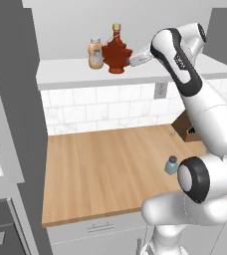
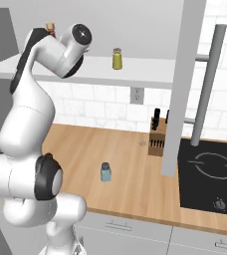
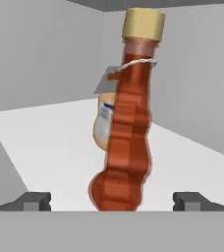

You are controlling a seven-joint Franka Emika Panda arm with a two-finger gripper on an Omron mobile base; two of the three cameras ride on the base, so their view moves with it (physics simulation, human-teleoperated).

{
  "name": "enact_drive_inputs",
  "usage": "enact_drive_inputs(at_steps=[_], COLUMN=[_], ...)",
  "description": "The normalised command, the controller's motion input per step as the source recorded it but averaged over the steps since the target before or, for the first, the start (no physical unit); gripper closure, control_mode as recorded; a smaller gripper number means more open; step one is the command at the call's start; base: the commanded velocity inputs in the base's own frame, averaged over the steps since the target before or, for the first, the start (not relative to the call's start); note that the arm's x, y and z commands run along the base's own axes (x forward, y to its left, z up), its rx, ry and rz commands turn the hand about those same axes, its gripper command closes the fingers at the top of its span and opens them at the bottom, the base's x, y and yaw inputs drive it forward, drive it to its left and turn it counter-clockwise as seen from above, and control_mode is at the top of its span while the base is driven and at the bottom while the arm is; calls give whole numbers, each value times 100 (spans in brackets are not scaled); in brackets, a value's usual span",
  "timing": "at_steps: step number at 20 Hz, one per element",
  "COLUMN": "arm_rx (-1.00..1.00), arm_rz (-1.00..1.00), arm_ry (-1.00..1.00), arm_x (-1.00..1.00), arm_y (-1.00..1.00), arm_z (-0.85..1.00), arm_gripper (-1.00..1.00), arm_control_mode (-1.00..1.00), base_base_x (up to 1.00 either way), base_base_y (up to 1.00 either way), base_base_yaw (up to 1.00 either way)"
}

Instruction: Put the shaker and condiment bottle from the counter next to their counterparts in the cabinet.

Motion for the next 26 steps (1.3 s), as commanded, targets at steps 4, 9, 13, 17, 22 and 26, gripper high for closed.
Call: enact_drive_inputs(at_steps=[4, 9, 13, 17, 22, 26], arm_rx=[-11, -9, -3, -16, -20, -8], arm_rz=[14, 10, 6, 4, 0, -2], arm_ry=[-19, -12, 0, 0, 0, 0], arm_x=[-58, -72, -62, -47, -35, -33], arm_y=[0, 0, -1, 0, 0, 0], arm_z=[6, -5, -34, -42, -49, -50], arm_gripper=[-100, -100, -100, -100, -100, -100], arm_control_mode=[-100, -100, -100, -100, -100, -100], base_base_x=[0, 0, 0, 0, 0, 0], base_base_y=[0, 0, 0, 0, 0, 0], base_base_yaw=[0, 0, 0, 0, 0, 0])
